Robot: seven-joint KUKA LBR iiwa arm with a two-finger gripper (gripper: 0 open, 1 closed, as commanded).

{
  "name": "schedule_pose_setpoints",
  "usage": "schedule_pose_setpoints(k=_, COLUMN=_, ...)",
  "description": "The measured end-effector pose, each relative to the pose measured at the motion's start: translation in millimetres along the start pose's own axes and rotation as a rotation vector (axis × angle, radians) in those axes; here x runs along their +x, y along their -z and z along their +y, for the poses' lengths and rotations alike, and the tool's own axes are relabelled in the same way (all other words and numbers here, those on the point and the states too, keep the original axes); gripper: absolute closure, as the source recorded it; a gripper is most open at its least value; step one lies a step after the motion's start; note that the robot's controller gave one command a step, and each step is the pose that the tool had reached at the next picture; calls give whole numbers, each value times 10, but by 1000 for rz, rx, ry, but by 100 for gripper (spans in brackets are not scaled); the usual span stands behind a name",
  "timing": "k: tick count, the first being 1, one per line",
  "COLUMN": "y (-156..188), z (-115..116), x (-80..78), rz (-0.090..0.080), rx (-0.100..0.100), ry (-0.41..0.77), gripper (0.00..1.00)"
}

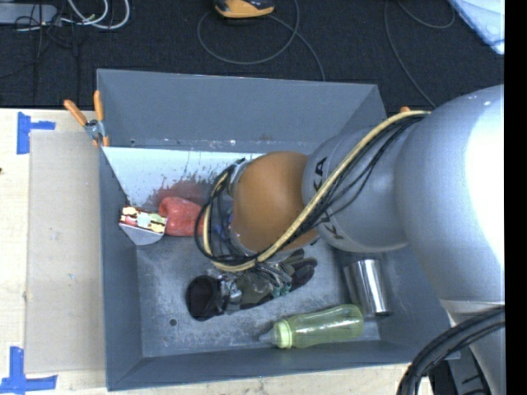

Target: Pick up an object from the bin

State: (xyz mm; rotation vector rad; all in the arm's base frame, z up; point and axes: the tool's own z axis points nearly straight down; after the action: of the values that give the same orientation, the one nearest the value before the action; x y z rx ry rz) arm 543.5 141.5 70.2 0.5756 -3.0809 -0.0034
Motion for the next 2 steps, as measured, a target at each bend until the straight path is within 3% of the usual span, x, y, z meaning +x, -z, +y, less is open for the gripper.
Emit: schedule_pose_setpoints(k=2, y=1, z=-4, x=-11, rz=0, rx=-1, ry=-3, gripper=100)
